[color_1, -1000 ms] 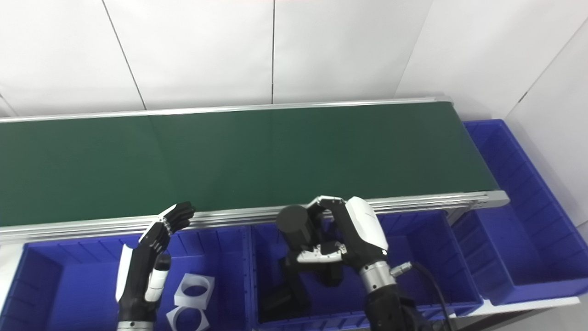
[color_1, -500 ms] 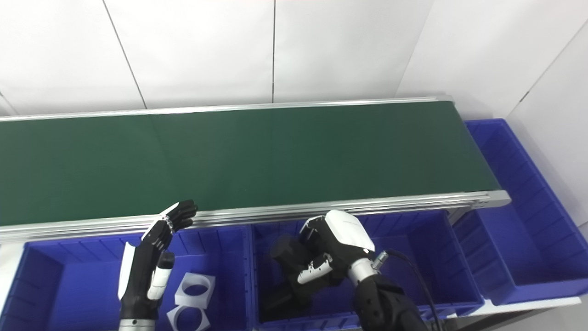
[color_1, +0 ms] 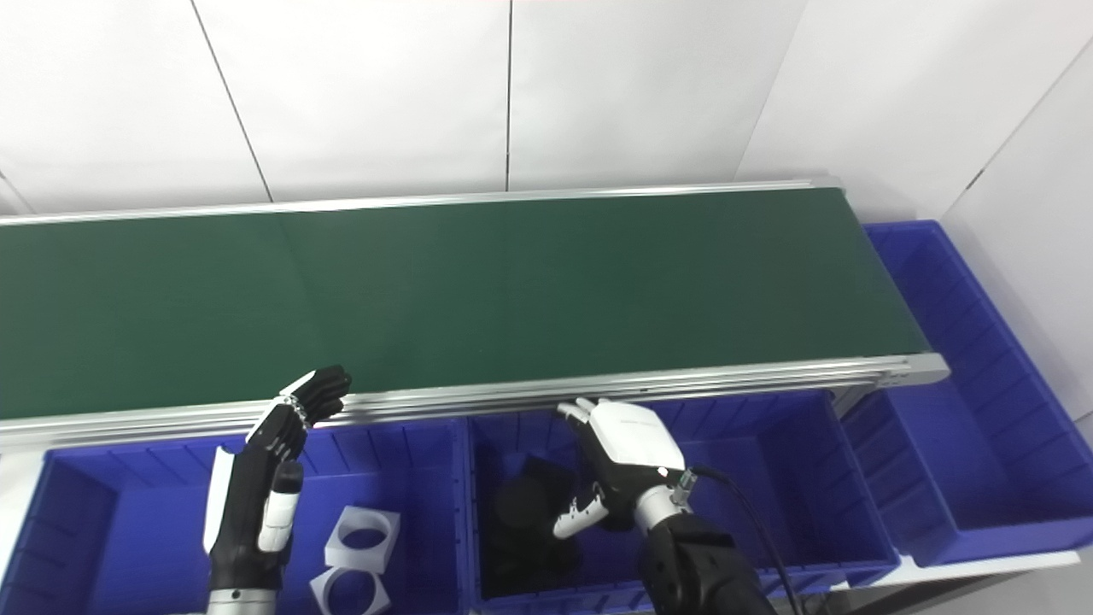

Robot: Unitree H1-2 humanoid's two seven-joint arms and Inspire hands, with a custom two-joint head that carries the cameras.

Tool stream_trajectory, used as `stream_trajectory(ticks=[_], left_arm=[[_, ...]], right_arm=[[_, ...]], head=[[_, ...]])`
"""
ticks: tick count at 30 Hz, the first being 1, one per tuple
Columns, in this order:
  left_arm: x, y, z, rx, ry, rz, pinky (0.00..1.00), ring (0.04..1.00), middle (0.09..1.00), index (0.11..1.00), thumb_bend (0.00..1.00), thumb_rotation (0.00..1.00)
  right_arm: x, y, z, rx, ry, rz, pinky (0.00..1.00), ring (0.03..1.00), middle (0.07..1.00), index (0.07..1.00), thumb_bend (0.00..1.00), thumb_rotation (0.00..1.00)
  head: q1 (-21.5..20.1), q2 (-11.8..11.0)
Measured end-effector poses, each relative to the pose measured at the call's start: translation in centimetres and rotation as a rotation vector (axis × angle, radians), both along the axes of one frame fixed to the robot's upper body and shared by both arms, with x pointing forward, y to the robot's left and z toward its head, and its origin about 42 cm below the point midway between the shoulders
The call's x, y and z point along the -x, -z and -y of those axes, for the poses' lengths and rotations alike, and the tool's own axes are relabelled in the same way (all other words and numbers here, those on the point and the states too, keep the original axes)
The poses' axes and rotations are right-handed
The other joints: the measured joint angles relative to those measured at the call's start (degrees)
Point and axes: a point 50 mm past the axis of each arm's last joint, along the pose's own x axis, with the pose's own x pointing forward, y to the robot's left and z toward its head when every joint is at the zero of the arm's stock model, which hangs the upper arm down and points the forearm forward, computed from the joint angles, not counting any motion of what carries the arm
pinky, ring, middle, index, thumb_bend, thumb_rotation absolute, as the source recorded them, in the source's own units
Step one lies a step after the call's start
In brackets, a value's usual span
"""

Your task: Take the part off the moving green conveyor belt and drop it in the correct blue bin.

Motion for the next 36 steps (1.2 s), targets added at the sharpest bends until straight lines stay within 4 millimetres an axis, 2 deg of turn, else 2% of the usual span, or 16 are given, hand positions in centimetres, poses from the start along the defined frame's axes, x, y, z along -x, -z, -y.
stream_trajectory(ticks=[2, 4, 7, 9, 11, 12, 14, 17, 20, 24, 27, 29, 36], left_arm=[[0.0, 0.0, 0.0, -0.001, 0.001, -0.001, 0.78, 0.792, 0.784, 0.774, 0.81, 1.0], [0.0, 0.0, 0.0, -0.003, 0.007, -0.001, 0.78, 0.794, 0.785, 0.777, 0.81, 1.0], [0.1, 0.1, 0.1, -0.006, 0.013, -0.003, 0.78, 0.793, 0.785, 0.778, 0.8, 1.0], [0.2, 0.1, 0.1, -0.007, 0.016, -0.007, 0.78, 0.793, 0.784, 0.778, 0.8, 1.0], [0.3, 0.2, 0.1, -0.009, 0.02, -0.01, 0.79, 0.797, 0.787, 0.781, 0.79, 1.0], [0.3, 0.2, 0.1, -0.01, 0.022, -0.011, 0.79, 0.797, 0.787, 0.782, 0.79, 1.0], [0.3, 0.2, 0.1, -0.013, 0.031, -0.011, 0.79, 0.798, 0.79, 0.786, 0.78, 1.0], [0.4, 0.2, 0.0, -0.015, 0.035, -0.012, 0.78, 0.801, 0.796, 0.789, 0.78, 1.0], [0.4, 0.3, -0.1, -0.016, 0.034, -0.013, 0.78, 0.804, 0.796, 0.788, 0.77, 1.0], [0.4, 0.3, -0.1, -0.016, 0.036, -0.014, 0.79, 0.799, 0.79, 0.785, 0.76, 1.0], [0.5, 0.4, -0.2, -0.02, 0.035, -0.007, 0.78, 0.793, 0.787, 0.783, 0.76, 1.0], [0.7, 0.4, -0.2, -0.029, 0.038, 0.001, 0.78, 0.796, 0.788, 0.784, 0.76, 1.0], [0.9, 1.1, 0.1, -0.03, 0.044, -0.022, 0.78, 0.793, 0.787, 0.784, 0.78, 1.0]], right_arm=[[0.3, -0.2, -0.1, 0.014, 0.004, 0.02, 0.96, 1.0, 1.0, 0.95, 0.77, 0.28], [0.7, -0.6, -0.2, 0.006, 0.012, 0.04, 0.97, 1.0, 1.0, 0.963, 0.81, 0.27], [1.3, -1.3, -0.2, -0.091, 0.056, 0.1, 0.97, 1.0, 1.0, 0.997, 0.83, 0.36], [1.9, -2.1, -0.2, -0.215, 0.071, 0.157, 0.98, 1.0, 1.0, 0.999, 0.83, 0.39], [2.5, -2.7, -0.3, -0.349, 0.082, 0.179, 0.97, 1.0, 1.0, 1.0, 0.84, 0.48], [2.8, -2.8, -0.3, -0.41, 0.08, 0.186, 0.97, 1.0, 1.0, 1.0, 0.84, 0.49], [3.5, -3.3, -0.6, -0.537, 0.077, 0.186, 0.91, 0.998, 1.0, 1.0, 0.88, 0.56], [5.3, -3.9, -1.4, -0.75, 0.07, 0.192, 0.94, 0.985, 0.995, 0.99, 0.88, 0.59], [6.8, -3.5, -2.2, -0.942, 0.073, 0.182, 0.94, 0.961, 0.97, 0.958, 0.92, 0.62], [7.1, -2.1, -2.5, -1.062, 0.122, 0.167, 0.88, 0.905, 0.923, 0.93, 0.95, 0.67], [7.1, -1.7, -2.2, -1.088, 0.119, 0.158, 0.86, 0.894, 0.912, 0.929, 0.94, 0.67], [7.1, -1.6, -2.1, -1.087, 0.11, 0.148, 0.85, 0.895, 0.907, 0.929, 0.93, 0.63], [7.2, -1.4, -1.8, -1.075, 0.101, 0.132, 0.9, 0.938, 0.942, 0.962, 0.89, 0.58]], head=[[0.0, -0.09], [0.09, -0.18], [0.61, 0.0], [1.14, 0.09], [1.14, 0.09], [1.49, 0.17], [1.76, 0.18], [3.25, -0.18], [4.04, -0.35], [6.67, -1.49], [7.47, -1.85], [8.44, -2.37], [9.58, -3.69]])
